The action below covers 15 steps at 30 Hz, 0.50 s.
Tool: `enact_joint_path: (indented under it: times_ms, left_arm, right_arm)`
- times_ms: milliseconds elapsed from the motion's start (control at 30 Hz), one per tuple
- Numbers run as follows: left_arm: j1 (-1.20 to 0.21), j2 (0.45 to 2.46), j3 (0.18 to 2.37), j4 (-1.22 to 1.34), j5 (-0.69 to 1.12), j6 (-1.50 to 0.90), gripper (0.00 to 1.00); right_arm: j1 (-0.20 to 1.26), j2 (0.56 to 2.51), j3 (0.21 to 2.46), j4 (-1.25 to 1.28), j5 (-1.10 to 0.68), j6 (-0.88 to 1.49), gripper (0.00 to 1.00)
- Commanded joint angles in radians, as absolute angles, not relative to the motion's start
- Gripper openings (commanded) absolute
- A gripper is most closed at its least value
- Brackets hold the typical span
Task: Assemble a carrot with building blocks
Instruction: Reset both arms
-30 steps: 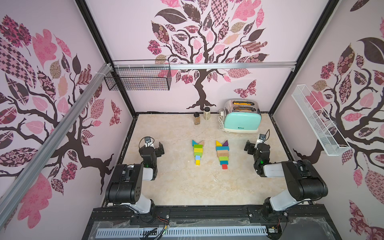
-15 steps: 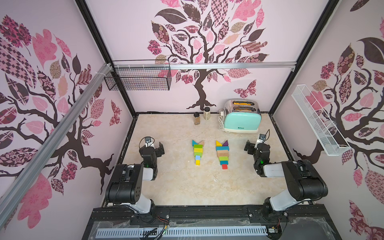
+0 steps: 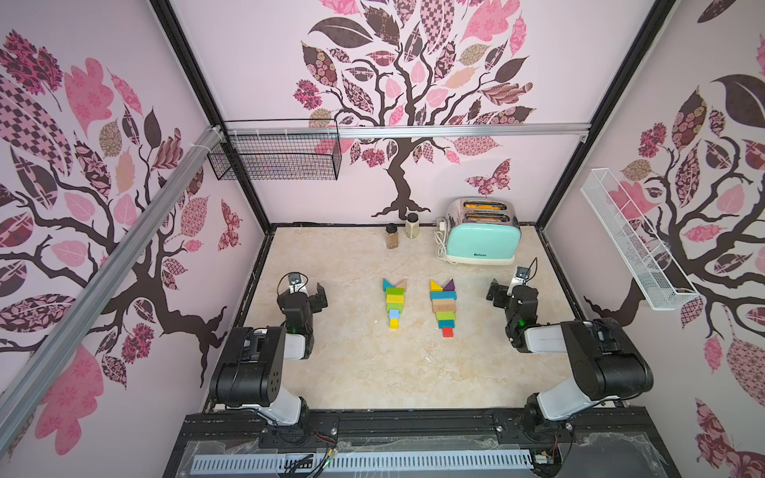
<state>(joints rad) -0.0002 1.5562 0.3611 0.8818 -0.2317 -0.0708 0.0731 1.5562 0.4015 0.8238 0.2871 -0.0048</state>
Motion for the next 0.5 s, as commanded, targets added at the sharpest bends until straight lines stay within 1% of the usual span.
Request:
enact_joint_path:
  times_ms: [0,467]
  left_arm:
    - [-0.002,1.558,0.377,0.882,-0.239,-0.060,0.98]
    - [-0.004,1.559,0.377,0.881,-0.239,-0.061,0.98]
  right_arm:
    - [0.066,1.551,0.408,0.844,0.283,-0.011,0.99]
    - [0.066,1.553,0.411,0.841,0.282,-0.011,0.99]
